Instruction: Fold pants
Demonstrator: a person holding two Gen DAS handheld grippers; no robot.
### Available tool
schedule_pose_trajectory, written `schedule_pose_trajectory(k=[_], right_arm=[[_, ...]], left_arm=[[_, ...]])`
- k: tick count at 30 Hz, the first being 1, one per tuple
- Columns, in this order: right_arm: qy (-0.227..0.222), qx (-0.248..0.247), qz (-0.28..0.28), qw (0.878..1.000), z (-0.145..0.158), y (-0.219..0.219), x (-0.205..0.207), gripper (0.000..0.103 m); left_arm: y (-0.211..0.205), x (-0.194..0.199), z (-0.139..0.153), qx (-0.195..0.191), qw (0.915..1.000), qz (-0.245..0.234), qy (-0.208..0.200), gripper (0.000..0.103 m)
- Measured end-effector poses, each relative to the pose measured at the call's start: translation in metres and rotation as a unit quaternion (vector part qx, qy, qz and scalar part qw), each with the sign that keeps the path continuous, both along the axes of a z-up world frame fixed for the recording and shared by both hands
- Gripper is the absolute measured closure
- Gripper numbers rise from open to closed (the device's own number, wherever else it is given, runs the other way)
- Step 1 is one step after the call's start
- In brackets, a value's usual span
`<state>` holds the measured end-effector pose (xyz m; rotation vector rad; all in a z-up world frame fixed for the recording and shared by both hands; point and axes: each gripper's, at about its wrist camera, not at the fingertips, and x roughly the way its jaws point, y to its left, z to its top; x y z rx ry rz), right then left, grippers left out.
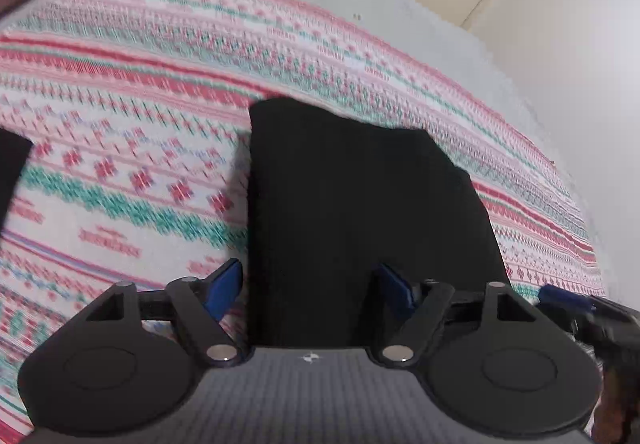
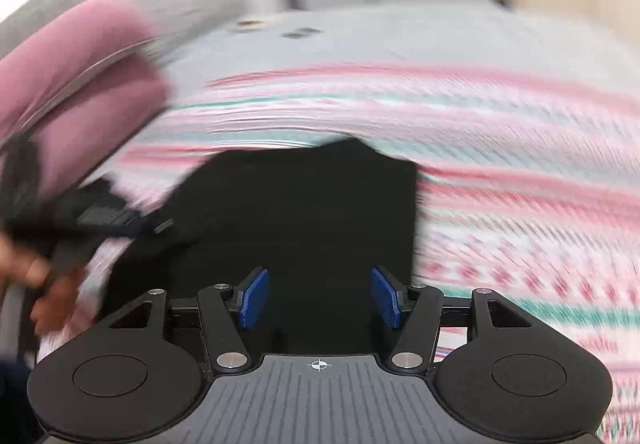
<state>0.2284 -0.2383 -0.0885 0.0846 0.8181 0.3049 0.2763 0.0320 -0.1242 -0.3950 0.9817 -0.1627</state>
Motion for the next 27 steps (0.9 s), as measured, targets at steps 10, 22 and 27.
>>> schedule_pose_trajectory(k=[10, 22, 27], right_arm=[[0.101, 0.085, -0.069, 0.989, -0.033, -0.042, 0.031, 0.046], [0.075, 0.087, -0.068, 0.991, -0.051, -0.023, 0.044, 0.044], [0.06, 0.079, -0.068, 0.993, -0.054, -0.014, 0.046, 0.046]], left_arm=[[-0.025, -0.001, -0.007, 0.044, 0.9989, -0.004, -0.012, 0.002], [-0.026, 0.0, -0.012, 0.039, 0.9992, -0.004, -0.011, 0.001], [-0.028, 0.001, -0.013, 0.042, 0.999, -0.004, -0.012, 0.0]])
